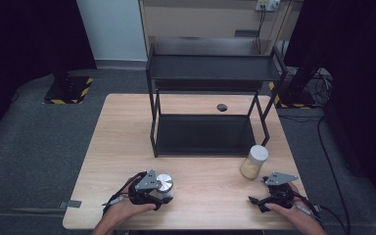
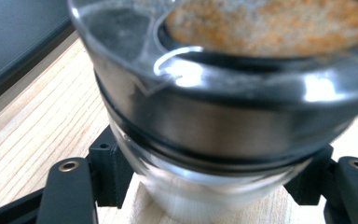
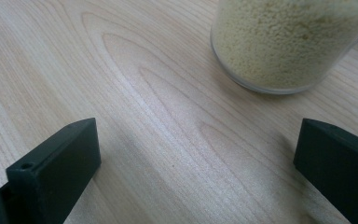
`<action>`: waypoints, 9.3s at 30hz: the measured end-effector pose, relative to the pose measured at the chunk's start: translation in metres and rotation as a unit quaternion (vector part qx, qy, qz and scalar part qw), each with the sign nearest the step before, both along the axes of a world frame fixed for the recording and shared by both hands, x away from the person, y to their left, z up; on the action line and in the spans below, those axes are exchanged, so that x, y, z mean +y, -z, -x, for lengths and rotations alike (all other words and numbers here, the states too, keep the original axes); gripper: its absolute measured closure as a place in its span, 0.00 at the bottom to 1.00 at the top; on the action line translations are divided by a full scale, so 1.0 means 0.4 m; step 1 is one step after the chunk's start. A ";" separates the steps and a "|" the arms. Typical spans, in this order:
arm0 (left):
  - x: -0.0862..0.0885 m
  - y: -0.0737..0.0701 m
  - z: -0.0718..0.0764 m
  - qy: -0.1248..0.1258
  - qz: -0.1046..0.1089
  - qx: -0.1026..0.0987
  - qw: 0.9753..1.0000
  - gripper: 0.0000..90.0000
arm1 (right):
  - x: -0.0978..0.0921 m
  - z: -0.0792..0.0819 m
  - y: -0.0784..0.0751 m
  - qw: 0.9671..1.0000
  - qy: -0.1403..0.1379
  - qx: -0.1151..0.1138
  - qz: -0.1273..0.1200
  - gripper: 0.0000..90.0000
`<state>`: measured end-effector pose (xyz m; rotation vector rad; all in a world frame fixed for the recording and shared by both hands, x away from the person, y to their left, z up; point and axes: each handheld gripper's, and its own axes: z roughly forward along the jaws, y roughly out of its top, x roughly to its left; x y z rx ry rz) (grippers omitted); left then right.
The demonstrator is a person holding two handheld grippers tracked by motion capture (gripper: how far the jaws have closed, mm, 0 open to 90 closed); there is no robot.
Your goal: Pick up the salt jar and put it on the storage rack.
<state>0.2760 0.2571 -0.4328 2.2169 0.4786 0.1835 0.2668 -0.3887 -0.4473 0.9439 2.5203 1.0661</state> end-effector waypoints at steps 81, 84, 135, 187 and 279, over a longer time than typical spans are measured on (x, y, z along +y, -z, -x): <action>-0.151 -0.622 -0.394 0.056 -0.013 -0.050 0.997 0.33 | -0.004 -0.007 0.000 1.000 -0.008 0.001 0.000 0.01; -0.152 -0.652 -0.400 0.050 -0.008 -0.052 0.997 0.33 | -0.004 -0.006 0.000 1.000 -0.007 0.001 0.000 0.01; -0.319 -0.801 -0.435 -0.183 0.001 -0.064 0.981 0.33 | -0.008 -0.009 0.001 1.000 -0.012 -0.001 -0.001 0.02; -0.233 -0.757 -0.324 -0.196 0.027 -0.084 0.977 0.16 | -0.010 -0.011 0.001 1.000 -0.016 -0.001 -0.001 0.02; -0.113 -0.060 0.012 -0.128 -0.030 0.021 0.991 0.04 | -0.006 -0.006 0.000 1.000 -0.009 -0.001 0.000 0.02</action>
